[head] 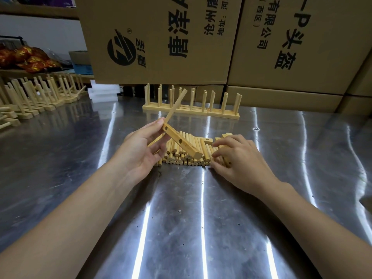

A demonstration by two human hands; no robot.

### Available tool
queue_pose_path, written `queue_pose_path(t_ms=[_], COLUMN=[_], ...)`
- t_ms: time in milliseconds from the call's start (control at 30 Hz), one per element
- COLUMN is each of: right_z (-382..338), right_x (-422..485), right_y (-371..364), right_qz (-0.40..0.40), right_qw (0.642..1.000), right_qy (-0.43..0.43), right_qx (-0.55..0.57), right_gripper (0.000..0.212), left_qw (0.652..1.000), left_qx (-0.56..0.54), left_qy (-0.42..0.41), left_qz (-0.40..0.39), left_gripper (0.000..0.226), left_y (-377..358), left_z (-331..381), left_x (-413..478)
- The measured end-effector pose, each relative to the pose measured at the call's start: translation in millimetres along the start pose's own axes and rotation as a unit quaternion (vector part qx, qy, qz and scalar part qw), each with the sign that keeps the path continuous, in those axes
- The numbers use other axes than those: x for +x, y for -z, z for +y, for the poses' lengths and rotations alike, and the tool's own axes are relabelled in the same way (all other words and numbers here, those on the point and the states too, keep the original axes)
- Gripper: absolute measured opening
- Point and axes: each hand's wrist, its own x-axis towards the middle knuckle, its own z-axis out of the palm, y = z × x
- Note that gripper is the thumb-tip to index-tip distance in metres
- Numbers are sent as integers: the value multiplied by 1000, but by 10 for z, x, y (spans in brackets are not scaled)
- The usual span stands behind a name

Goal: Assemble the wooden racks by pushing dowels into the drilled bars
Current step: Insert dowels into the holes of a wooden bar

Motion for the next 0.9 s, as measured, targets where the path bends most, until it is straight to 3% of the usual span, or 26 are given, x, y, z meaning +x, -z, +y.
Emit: queue_pose_path(t_ms=[67,200,400,567,700,900], right_z=[13,79,241,185,166,202], right_x=[2,-6,-37,-35,-44,-36], right_y=[-6,67,220,323,372,419], right_qz=[-11,48,-124,-119,-140,-132], right_qw=[1000,993,990,985,982,985], right_qy=[-1,-25,-38,-58,-73,-60], right_qx=[25,103,58,111,108,92], right_gripper=[23,21,52,22,33,26], left_qw=[1000,1000,1000,1000,1000,1000], left_qx=[1,1,0,4,3,5], left_qy=[0,0,-1,-3,-6,-7], left_qz=[-1,-2,-2,-1,1,2], left_gripper=[14,15,14,12,13,14], left_y=[4,4,7,10,9,17], left_z=[-3,-2,8,17,25,28], left_x=[2,8,8,0,-7,0])
